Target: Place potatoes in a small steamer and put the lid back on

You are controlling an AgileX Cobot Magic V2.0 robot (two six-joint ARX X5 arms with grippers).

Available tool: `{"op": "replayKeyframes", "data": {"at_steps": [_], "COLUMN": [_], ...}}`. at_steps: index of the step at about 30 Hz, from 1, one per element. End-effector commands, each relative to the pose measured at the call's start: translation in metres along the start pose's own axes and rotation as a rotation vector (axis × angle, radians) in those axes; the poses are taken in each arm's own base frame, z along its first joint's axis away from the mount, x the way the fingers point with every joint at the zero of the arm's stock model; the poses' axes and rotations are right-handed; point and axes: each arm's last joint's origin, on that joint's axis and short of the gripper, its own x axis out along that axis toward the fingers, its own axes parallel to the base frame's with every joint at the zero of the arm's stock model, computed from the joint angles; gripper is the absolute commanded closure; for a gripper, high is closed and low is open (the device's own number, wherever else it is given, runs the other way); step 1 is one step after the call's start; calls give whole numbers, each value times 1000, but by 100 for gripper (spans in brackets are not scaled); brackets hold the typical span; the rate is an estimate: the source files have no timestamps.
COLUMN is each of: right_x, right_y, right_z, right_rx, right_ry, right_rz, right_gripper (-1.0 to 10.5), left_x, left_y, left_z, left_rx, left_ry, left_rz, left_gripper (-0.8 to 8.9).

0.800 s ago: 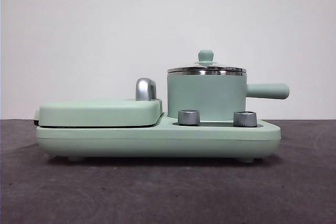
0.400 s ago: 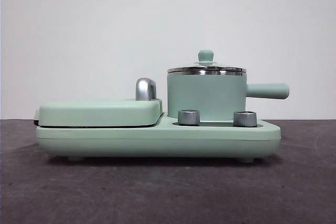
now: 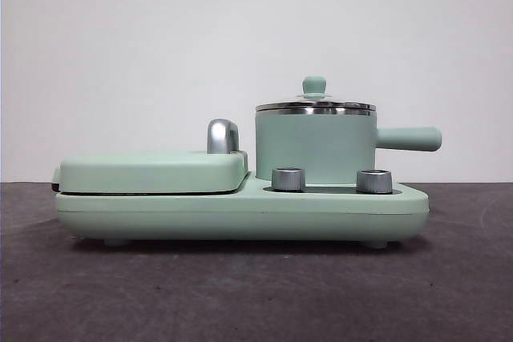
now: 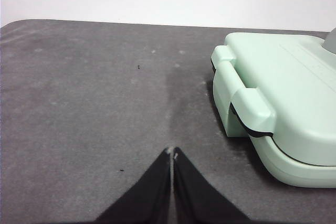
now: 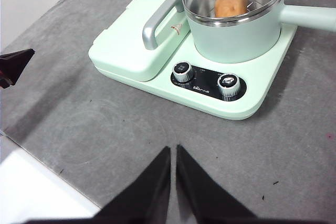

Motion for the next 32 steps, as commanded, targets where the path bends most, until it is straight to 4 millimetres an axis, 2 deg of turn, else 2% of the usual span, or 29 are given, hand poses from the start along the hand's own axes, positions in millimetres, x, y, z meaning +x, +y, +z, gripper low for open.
{"op": "replayKeyframes", "data": {"at_steps": [1, 6, 9, 15, 19, 25, 32], "right_x": [-1, -2, 5, 30, 51, 75, 90], "right_y": [1, -1, -9, -43, -69, -96, -108], "right_z": [2, -1, -5, -26, -50, -87, -107], "right_rx": [-13, -4, 6, 15, -3, 45, 13], "right_ry": [-10, -32, -140, -484, -619, -600, -516], "right_rz": [7, -14, -90, -295, -437, -557, -567], "right_gripper": [931, 932, 932, 932, 932, 932, 931], "left_x": [1, 1, 1, 1, 1, 1, 1], "left_y": [0, 0, 0, 0, 0, 0, 0], "left_z": [-4, -4, -4, -4, -4, -4, -4], "left_rx": [6, 6, 6, 6, 6, 6, 6], "left_ry": [11, 11, 11, 11, 11, 11, 11], "left_rz": [2, 2, 2, 2, 2, 2, 1], "left_gripper": [808, 808, 808, 808, 808, 808, 808]}}
